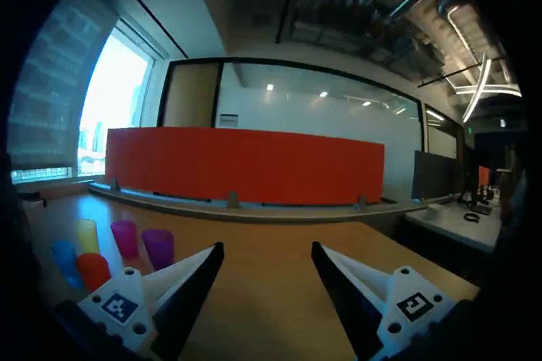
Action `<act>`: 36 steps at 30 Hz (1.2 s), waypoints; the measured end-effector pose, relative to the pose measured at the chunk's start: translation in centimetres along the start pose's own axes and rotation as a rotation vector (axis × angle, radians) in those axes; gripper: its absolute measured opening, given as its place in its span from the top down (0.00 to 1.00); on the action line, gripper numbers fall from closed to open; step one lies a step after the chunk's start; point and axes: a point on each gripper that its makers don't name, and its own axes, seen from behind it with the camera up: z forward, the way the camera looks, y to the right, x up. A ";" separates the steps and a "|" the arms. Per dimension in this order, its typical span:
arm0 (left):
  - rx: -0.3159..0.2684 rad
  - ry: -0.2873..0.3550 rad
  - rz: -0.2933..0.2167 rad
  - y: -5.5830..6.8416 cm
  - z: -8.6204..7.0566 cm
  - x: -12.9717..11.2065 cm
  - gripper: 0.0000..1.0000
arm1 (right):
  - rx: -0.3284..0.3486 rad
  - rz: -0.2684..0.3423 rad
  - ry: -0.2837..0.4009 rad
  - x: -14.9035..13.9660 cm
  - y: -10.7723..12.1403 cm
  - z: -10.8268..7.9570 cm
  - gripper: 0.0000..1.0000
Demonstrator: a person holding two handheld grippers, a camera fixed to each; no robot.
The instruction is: Pour water
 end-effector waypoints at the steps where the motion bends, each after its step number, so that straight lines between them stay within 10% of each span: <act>1: 0.000 0.000 0.000 0.0 0.0 0.0 0.01 | -0.001 -0.005 0.005 -0.2 -0.1 0.1 0.00; 36: 0.000 -0.001 0.000 -0.1 -0.1 0.1 0.01 | 0.032 0.073 -0.005 -3.9 -0.4 0.8 0.00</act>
